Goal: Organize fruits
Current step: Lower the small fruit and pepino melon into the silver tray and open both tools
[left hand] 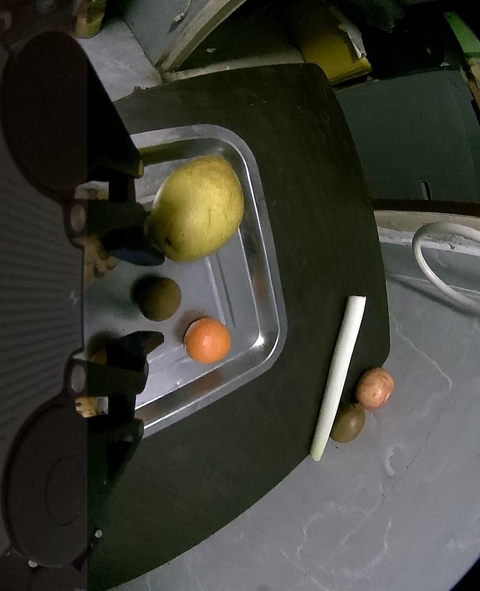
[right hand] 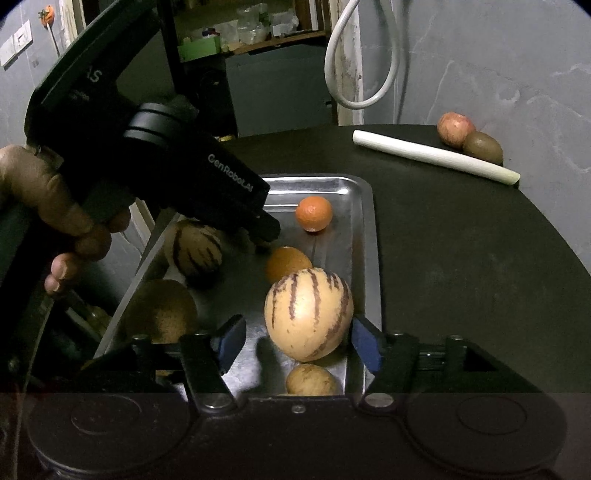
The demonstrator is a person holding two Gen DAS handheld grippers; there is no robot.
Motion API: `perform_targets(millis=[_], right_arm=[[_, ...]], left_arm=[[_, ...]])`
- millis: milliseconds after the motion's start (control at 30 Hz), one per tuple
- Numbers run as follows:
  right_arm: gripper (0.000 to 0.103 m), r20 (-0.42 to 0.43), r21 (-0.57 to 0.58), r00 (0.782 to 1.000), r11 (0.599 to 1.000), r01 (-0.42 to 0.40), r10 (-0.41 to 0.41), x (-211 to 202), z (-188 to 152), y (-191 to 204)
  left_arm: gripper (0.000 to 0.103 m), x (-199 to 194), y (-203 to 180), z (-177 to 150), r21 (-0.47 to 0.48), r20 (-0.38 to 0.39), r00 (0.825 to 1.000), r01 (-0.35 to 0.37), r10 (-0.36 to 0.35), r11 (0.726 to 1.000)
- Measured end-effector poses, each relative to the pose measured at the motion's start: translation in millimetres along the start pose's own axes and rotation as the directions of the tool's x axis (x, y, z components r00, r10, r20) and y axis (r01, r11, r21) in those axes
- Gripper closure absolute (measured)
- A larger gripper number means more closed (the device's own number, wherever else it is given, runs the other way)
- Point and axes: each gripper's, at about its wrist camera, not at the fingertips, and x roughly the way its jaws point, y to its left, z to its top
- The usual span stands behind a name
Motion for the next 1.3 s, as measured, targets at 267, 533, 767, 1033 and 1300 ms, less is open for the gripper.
perform_targets(millis=[267,533,767,1033,1300], right_arm=[[0.028,0.023,0.026,1.0,0.999,0.02,-0.021,-12.6,1.1,-7.8],[0.022,0.048,0.041,0.998,0.998,0.045,-0.047,-25.4,1.1,-7.9],[0.018,0.074,0.062,0.994,0.995,0.076,-0.081,-38.3,2.3,-8.4],[0.011,0.1,0.104,0.988,0.989,0.107,-0.117,-53.9,4.6,-7.8],[0.004,0.121,0.135,0.981,0.982,0.132,-0.149,-68.2,8.0,-6.8]], left_arm=[[0.051,-8.3,-1.2,1.6,-0.004,0.003,1.0,0.008,-0.008,1.0],[0.039,-19.5,-0.9,5.3,-0.004,0.021,1.0,0.015,-0.015,1.0],[0.026,-34.7,0.9,6.5,-0.017,0.054,0.998,0.018,-0.017,1.0],[0.014,-52.8,6.0,2.3,-0.037,0.078,0.997,0.028,-0.025,0.999],[0.004,-70.8,16.0,-6.6,-0.077,0.106,0.994,0.023,-0.015,0.997]])
